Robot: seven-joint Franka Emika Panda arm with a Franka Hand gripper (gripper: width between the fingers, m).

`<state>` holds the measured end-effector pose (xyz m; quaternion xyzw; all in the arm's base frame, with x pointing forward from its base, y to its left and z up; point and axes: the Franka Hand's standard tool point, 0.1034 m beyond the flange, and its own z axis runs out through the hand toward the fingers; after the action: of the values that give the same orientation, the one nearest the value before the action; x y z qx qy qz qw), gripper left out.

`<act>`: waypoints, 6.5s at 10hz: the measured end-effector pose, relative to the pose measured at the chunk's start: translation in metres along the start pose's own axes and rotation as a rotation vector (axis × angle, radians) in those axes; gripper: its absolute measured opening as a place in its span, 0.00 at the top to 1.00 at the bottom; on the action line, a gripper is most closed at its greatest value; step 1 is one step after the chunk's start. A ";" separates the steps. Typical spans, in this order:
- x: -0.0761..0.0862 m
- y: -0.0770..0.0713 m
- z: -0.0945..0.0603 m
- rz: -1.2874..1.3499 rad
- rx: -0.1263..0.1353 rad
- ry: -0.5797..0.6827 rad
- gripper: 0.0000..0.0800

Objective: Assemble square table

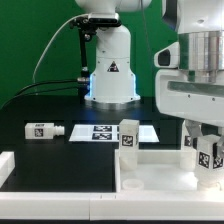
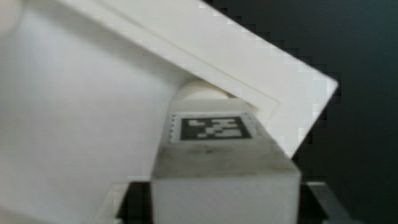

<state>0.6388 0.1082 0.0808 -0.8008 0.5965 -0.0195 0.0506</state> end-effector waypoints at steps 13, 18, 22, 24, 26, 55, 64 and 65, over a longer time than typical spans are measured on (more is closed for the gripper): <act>-0.011 -0.004 -0.007 -0.222 0.035 -0.039 0.19; -0.006 -0.011 -0.002 -0.599 0.059 0.037 0.33; -0.002 -0.007 -0.001 -0.253 0.040 0.009 0.61; 0.001 -0.004 0.001 0.074 0.039 -0.012 0.62; -0.003 -0.005 0.003 0.417 0.069 -0.047 0.62; 0.005 0.004 0.003 0.252 0.014 -0.004 0.54; -0.006 -0.013 -0.003 -1.011 0.018 0.065 0.19; -0.007 -0.012 -0.001 -0.998 0.021 0.064 0.19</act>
Offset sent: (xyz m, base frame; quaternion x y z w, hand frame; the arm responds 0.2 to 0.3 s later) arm 0.0000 0.0011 0.0055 -0.0045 -0.0052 0.2238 0.9746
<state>0.6480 0.1178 0.0834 -0.9870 0.1415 -0.0719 0.0250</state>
